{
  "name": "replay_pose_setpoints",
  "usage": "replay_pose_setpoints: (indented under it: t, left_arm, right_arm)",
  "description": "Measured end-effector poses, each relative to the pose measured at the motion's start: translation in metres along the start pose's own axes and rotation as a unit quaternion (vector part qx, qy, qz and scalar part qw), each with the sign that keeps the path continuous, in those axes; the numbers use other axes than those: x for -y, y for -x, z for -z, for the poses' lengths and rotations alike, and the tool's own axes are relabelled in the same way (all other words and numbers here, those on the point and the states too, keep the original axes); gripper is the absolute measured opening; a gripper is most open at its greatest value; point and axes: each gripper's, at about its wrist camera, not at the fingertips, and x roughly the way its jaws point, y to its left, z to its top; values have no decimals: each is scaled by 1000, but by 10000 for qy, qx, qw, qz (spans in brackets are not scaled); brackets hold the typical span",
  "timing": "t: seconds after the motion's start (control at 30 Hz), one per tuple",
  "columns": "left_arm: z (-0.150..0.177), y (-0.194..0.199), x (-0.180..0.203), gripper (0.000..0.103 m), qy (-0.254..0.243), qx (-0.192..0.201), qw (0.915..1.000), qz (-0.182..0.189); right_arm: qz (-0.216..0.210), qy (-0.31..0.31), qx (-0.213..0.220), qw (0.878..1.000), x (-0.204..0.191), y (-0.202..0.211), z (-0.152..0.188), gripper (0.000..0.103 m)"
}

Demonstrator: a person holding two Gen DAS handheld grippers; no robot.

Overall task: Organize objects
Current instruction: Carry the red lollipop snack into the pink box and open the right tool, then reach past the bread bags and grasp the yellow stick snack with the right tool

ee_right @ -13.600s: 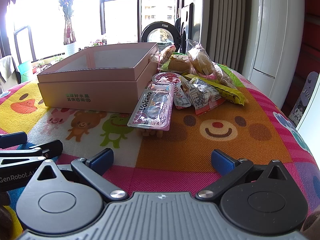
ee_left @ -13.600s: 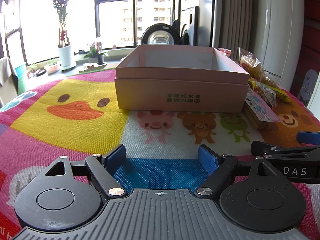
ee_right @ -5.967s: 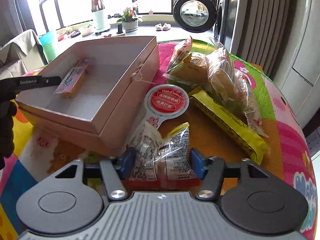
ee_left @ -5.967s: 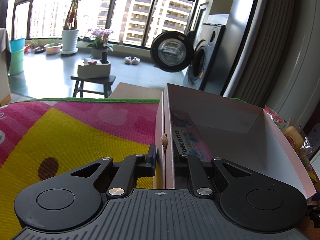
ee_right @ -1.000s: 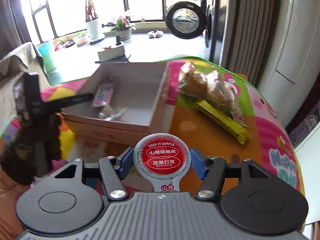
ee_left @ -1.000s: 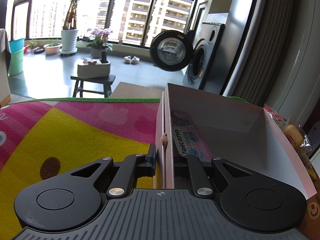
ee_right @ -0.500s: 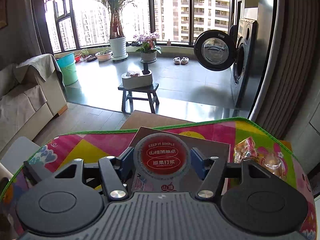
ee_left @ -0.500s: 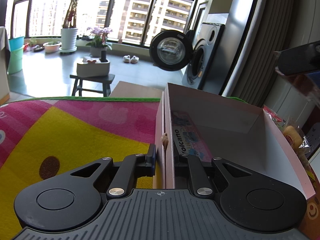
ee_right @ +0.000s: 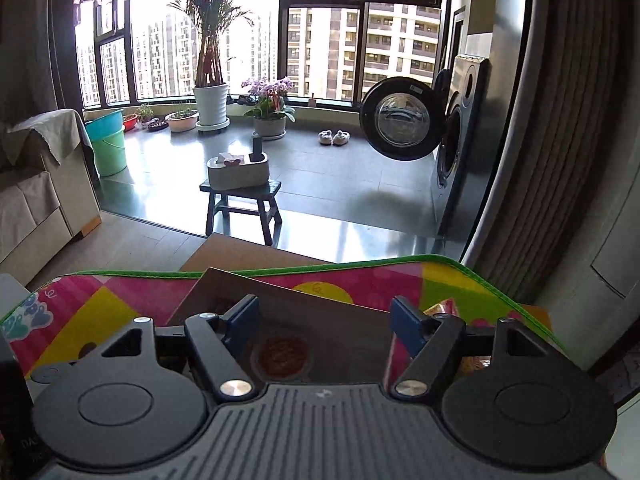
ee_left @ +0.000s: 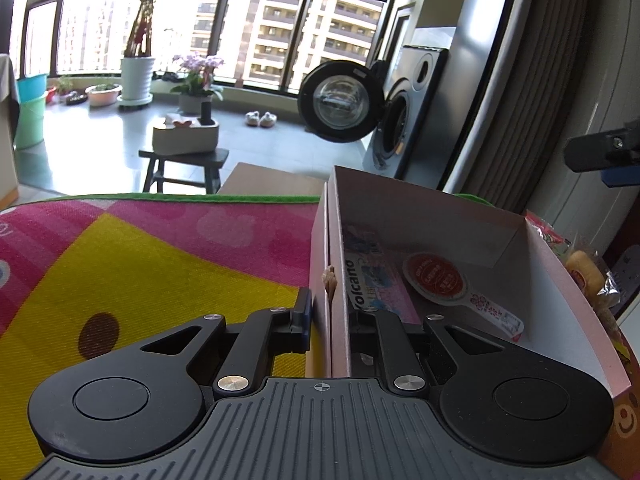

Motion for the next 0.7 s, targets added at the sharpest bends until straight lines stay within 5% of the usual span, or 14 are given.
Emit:
replay_pose_setpoints:
  t: [0.3,0.6,0.7]
  left_arm:
    - [0,0,2,14,-31,20,10000,-36]
    - [0,0,2,14,-32,21,10000,-38]
    - [0,0,2,14,-30,21,10000,-38]
  right_arm:
    - [870,-815,-151,9928,114,14,44,79]
    - [737,-1012,-745,9893,142,-26,104,79]
    - [673,-1014,-961,9879,142,-38,121,61]
